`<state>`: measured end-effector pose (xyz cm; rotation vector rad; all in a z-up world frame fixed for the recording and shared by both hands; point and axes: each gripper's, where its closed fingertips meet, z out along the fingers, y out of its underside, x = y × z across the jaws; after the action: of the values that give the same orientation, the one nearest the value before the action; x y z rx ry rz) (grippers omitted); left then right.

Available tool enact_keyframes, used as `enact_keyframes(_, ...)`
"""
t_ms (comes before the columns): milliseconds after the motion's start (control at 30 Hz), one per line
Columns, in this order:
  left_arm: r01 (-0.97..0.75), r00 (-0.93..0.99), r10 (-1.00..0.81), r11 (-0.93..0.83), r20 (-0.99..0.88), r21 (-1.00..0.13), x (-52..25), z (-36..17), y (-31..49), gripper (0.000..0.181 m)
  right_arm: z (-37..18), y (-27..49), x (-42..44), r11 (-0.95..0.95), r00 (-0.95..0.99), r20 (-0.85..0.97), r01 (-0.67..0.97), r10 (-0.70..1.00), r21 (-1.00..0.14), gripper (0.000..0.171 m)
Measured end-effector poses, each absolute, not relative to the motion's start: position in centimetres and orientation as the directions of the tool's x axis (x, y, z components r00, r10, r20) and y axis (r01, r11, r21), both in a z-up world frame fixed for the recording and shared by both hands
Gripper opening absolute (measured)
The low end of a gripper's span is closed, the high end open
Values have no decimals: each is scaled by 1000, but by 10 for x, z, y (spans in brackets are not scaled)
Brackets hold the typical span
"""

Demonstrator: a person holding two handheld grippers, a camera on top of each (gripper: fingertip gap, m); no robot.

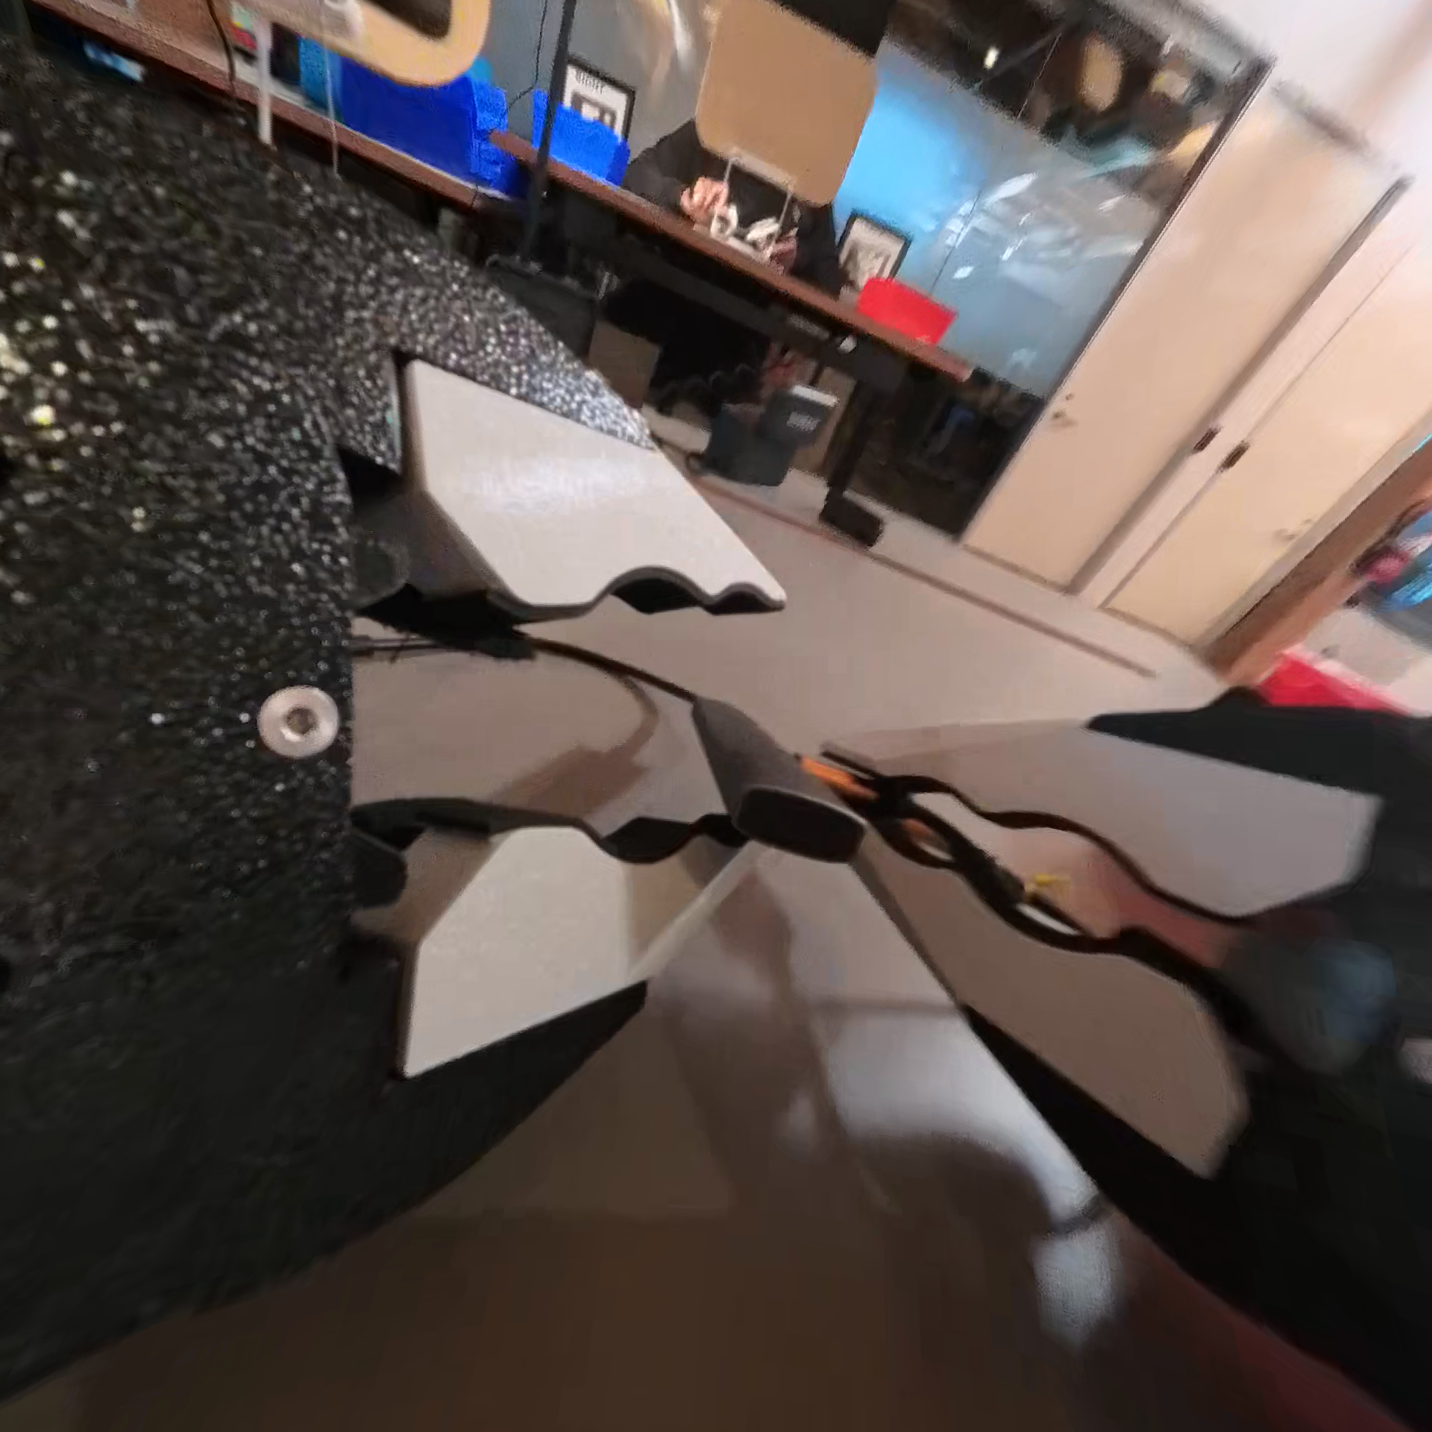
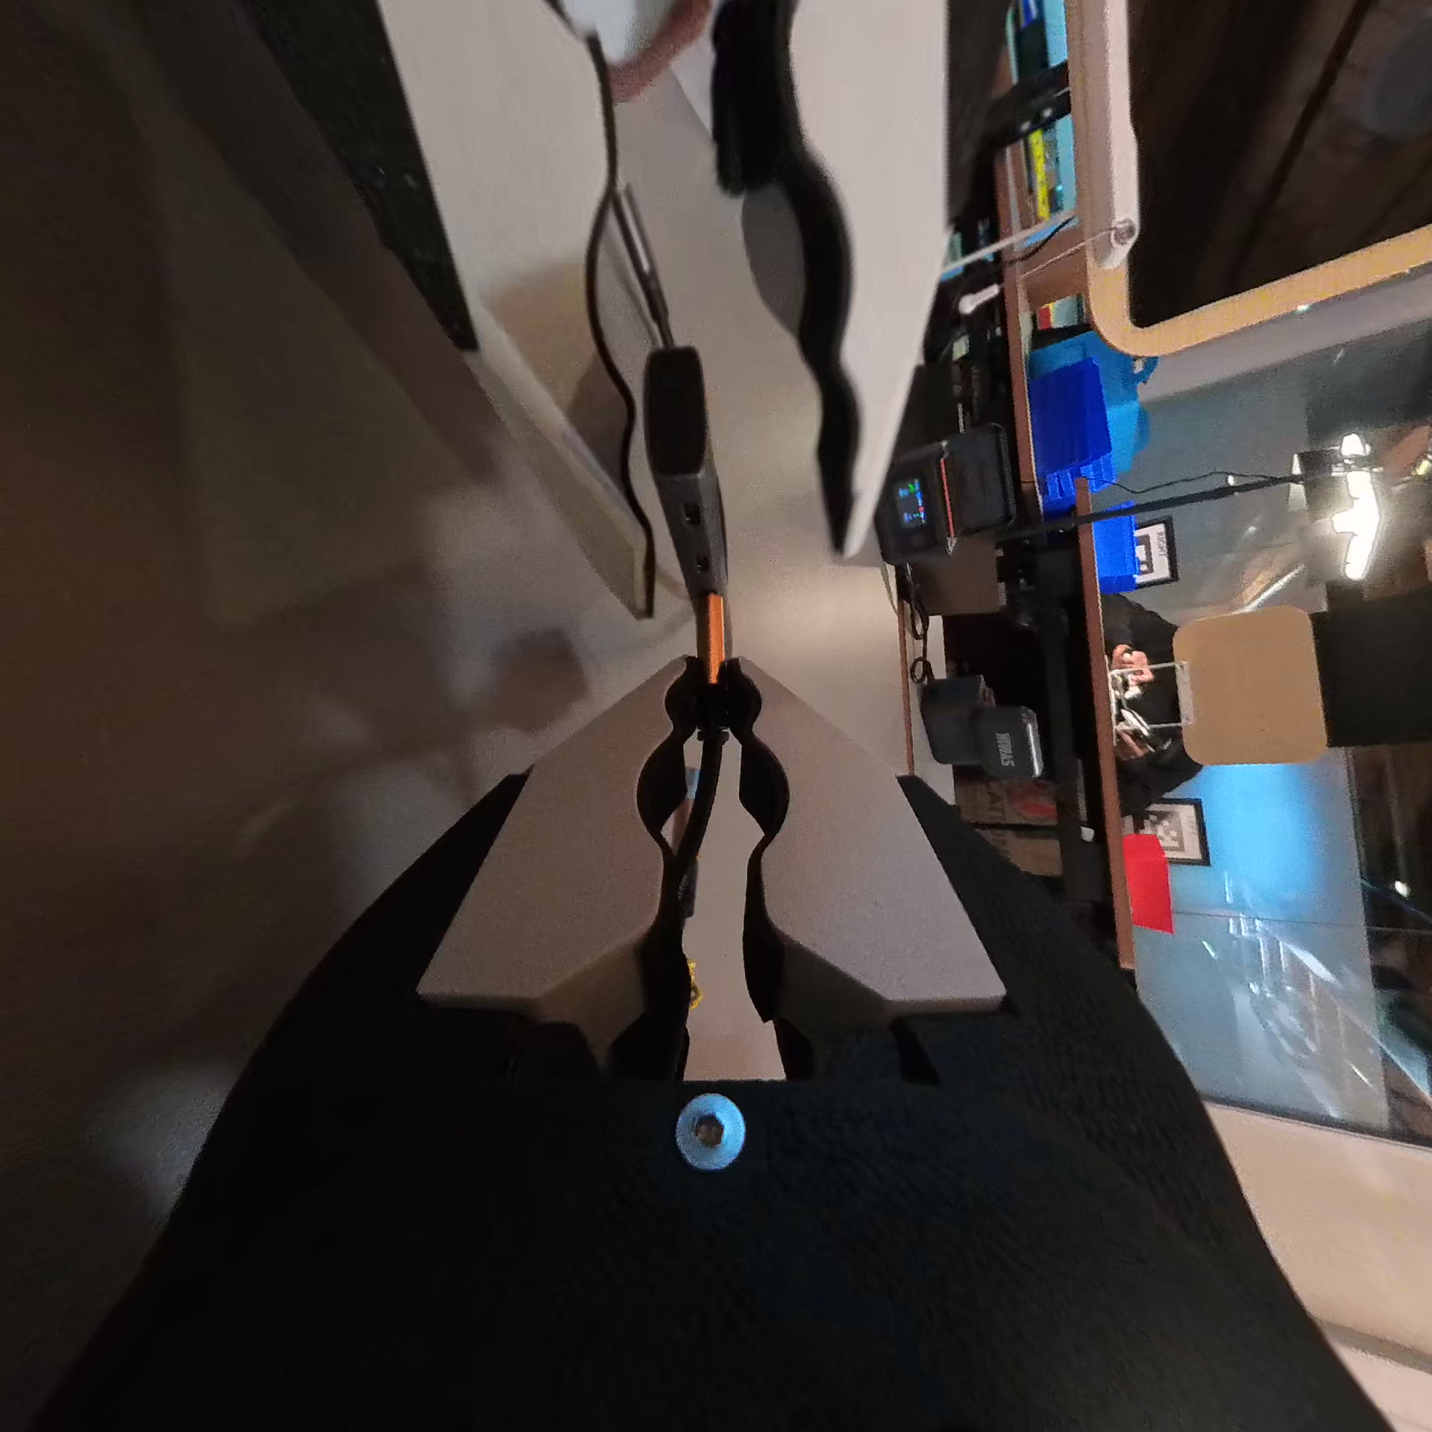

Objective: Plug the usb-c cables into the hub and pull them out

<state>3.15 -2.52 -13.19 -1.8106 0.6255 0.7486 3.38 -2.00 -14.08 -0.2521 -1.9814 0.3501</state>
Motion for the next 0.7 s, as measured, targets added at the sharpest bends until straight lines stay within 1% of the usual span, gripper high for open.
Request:
enact_keyframes(33, -720, 665, -99, -350, -741, -599, 30, -138, -26, 36, -141, -22, 35, 937, -424, 847, 13, 322, -350, 6)
enact_keyframes(67, -739, 653, -147, -341, -743, -581, 36, -143, -27, 13, -140, -23, 35, 937, -420, 848, 14, 322, -349, 5)
enact_keyframes(100, -752, 638, -152, -333, -755, -568, 38, -142, -27, 10, -139, -22, 37, 939, -427, 846, 17, 318, -344, 6)
enact_keyframes(167, -788, 594, -178, -324, -784, -524, 40, -141, -29, 9, -138, -23, 39, 935, -439, 837, 20, 327, -354, 6)
enact_keyframes(367, -809, 572, -142, -265, -808, -525, 49, -121, -32, 9, -116, -22, 51, 961, -424, 864, 82, 274, -264, 6)
enact_keyframes(500, -873, 454, -133, -264, -881, -410, 63, -103, -32, 8, -101, -19, 63, 950, -397, 863, 94, 311, -299, 6)
enact_keyframes(533, -876, 452, -135, -252, -882, -410, 67, -98, -32, 8, -95, -19, 67, 952, -385, 871, 88, 305, -294, 6)
enact_keyframes(700, -866, 497, -108, -126, -861, -484, 92, -59, -37, 8, -56, -25, 91, 954, -329, 898, 35, 291, -296, 6)
